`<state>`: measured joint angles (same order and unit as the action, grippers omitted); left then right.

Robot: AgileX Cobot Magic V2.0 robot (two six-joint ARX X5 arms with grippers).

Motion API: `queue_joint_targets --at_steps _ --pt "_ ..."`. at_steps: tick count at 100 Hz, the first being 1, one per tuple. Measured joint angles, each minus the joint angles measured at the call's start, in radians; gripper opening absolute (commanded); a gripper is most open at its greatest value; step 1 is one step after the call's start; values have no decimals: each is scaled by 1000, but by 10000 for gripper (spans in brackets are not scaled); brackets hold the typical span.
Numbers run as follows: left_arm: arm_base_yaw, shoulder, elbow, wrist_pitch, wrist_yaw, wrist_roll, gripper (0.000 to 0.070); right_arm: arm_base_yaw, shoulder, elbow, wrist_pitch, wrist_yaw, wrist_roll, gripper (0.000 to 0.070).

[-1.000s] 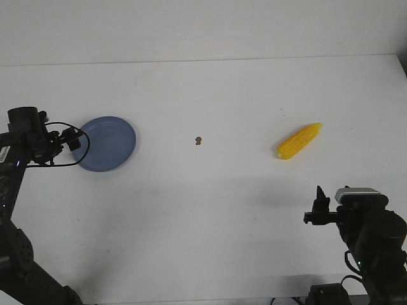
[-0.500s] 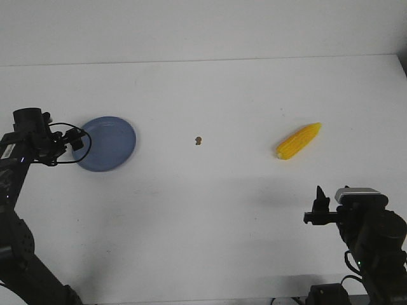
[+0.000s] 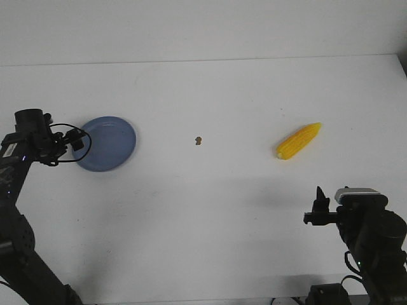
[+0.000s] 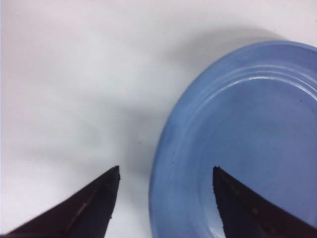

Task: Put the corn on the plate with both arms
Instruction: 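Close the left gripper on the blue plate's rim, then drag the blue plate with the left gripper toward the table center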

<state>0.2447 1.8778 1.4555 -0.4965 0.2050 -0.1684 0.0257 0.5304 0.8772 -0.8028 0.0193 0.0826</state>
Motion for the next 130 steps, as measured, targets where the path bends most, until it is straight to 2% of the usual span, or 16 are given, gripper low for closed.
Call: queue_joint_targets --at_steps 35,46,58,71,78,110,130 --pt "0 29 0 -7 0 0 382 0 0 0 0 0 0 450" --pt "0 34 0 -10 0 0 363 0 0 0 0 0 0 450" --pt "0 34 0 -17 0 0 200 0 0 0 0 0 0 450" --pt "0 34 0 -32 0 0 107 0 0 0 0 0 0 450" --pt "0 34 0 -33 0 0 0 0 0 0 0 0 0 450" --pt "3 34 0 -55 15 -1 4 0 0 0 0 0 0 450" --pt "19 29 0 -63 169 -6 4 0 0 0 -16 0 0 449"
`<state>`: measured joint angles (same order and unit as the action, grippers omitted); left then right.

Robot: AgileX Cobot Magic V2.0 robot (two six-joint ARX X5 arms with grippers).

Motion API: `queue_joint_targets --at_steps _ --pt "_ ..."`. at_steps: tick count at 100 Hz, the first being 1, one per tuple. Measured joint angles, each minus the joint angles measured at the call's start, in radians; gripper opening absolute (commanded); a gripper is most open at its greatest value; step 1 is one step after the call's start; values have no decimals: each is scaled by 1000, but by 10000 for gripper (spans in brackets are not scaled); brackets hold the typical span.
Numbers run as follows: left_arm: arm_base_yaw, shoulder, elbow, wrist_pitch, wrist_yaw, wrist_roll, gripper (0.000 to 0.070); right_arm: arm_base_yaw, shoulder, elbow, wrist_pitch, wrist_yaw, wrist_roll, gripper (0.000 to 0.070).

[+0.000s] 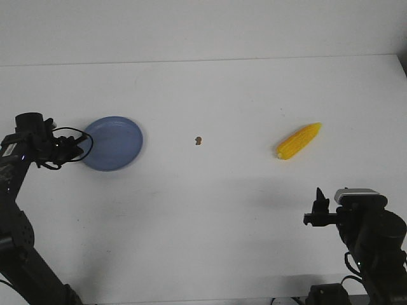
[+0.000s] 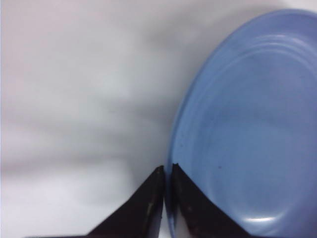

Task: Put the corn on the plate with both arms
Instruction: 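Drag the blue plate with the left gripper toward the table center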

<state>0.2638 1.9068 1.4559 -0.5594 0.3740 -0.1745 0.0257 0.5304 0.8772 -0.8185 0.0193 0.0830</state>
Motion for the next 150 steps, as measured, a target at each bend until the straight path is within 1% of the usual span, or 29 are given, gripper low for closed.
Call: queue_joint_targets --at_steps 16,28,38,52,67,79,94,113,126,150 --pt "7 -65 0 -5 80 -3 4 0 0 0 -5 0 0 449" --pt "9 -150 0 -6 157 -13 4 0 0 0 -5 0 0 450" --pt "-9 -201 1 -35 190 -22 4 0 0 0 -5 0 0 449" --pt "-78 -220 1 -90 194 -21 4 0 0 0 -4 0 0 449" --pt "-180 -220 1 -144 203 4 4 0 0 0 -3 0 0 449" --pt "-271 -220 1 -151 224 16 4 0 0 0 -3 0 0 449" --pt "-397 -220 -9 -162 225 37 4 0 0 0 -3 0 0 449" --pt "-536 -220 -88 -128 225 56 4 0 0 0 -3 0 0 449" --pt "-575 -220 -174 -72 220 60 4 0 0 0 -3 0 0 449" --pt "-584 -220 -300 36 205 61 4 0 0 0 -3 0 0 449"
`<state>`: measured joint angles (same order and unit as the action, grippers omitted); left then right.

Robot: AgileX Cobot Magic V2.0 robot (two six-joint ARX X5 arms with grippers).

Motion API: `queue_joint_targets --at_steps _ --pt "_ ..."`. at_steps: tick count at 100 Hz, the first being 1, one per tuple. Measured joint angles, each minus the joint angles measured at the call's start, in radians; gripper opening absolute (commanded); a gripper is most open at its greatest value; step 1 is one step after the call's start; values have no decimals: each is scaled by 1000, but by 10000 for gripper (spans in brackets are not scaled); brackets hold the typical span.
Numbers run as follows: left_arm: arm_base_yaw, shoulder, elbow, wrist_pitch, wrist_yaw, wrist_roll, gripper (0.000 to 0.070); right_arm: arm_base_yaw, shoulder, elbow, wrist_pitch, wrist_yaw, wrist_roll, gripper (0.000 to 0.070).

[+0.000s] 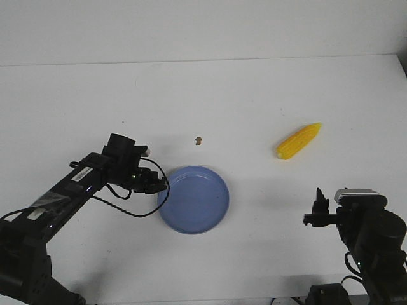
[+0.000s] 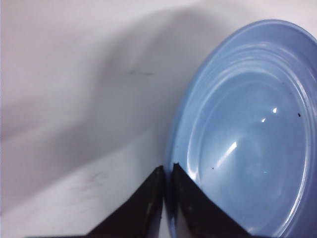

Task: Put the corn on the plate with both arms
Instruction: 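Drag the blue plate with the left gripper toward the table center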

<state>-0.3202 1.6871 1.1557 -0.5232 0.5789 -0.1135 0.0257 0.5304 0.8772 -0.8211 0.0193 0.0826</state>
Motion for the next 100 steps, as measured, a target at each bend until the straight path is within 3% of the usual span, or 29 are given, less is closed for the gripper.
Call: queue_joint_targets --at_steps 50,100 --pt "-11 0 -42 73 -76 13 4 0 0 0 0 0 0 449" --pt "-24 0 -56 78 -79 18 16 0 0 0 0 0 0 449"
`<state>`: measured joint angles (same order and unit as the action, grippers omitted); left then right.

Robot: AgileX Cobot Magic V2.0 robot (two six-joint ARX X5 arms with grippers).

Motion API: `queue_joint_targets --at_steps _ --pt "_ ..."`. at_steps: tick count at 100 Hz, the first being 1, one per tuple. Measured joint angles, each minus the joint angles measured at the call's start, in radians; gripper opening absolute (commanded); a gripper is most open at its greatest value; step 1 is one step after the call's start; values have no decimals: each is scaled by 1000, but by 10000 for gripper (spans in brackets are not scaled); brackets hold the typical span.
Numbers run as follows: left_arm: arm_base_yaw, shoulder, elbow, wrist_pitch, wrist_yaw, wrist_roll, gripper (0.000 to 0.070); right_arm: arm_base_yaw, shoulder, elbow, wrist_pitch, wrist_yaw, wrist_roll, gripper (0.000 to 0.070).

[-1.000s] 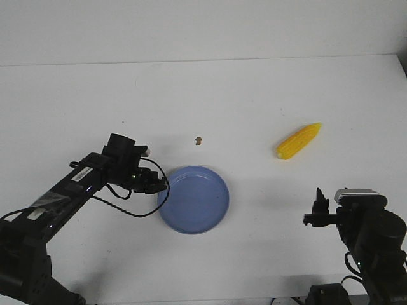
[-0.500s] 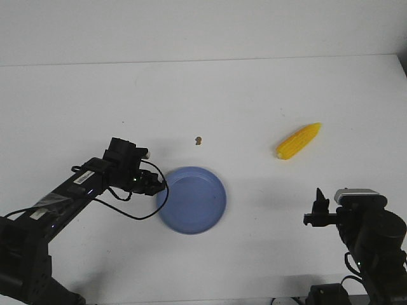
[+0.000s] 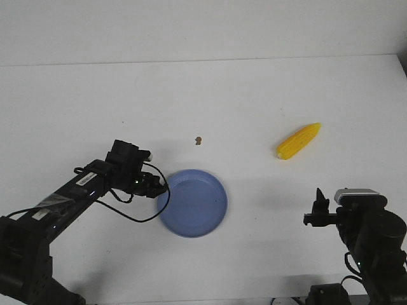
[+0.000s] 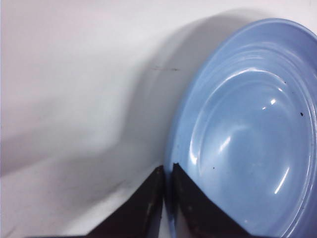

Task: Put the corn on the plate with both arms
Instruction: 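Drag the blue plate with the left gripper toward the table center, then release the plate and pull the left gripper back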

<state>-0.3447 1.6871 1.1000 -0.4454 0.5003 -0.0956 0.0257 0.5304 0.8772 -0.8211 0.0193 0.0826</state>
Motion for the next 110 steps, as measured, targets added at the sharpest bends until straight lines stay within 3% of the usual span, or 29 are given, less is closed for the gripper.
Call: queue_joint_targets --at_steps 15,24,36,44,59,65,93,110 --pt "0 0 0 0 0 0 41 0 0 0 0 0 0 449" --pt "0 0 0 0 0 0 141 0 0 0 0 0 0 450" --pt "0 0 0 0 -7 0 203 0 0 0 0 0 0 449" --pt "0 0 0 0 -14 0 297 0 0 0 0 0 0 449" --pt "0 0 0 0 -28 -2 589 0 0 0 0 0 0 449" --pt "0 -6 0 10 -27 -5 630 0 0 0 0 0 0 449" --pt "22 -40 -1 43 -45 -19 631 0 0 0 0 0 0 449" --pt "53 -205 -2 56 -148 -4 631 0 0 0 0 0 0 449"
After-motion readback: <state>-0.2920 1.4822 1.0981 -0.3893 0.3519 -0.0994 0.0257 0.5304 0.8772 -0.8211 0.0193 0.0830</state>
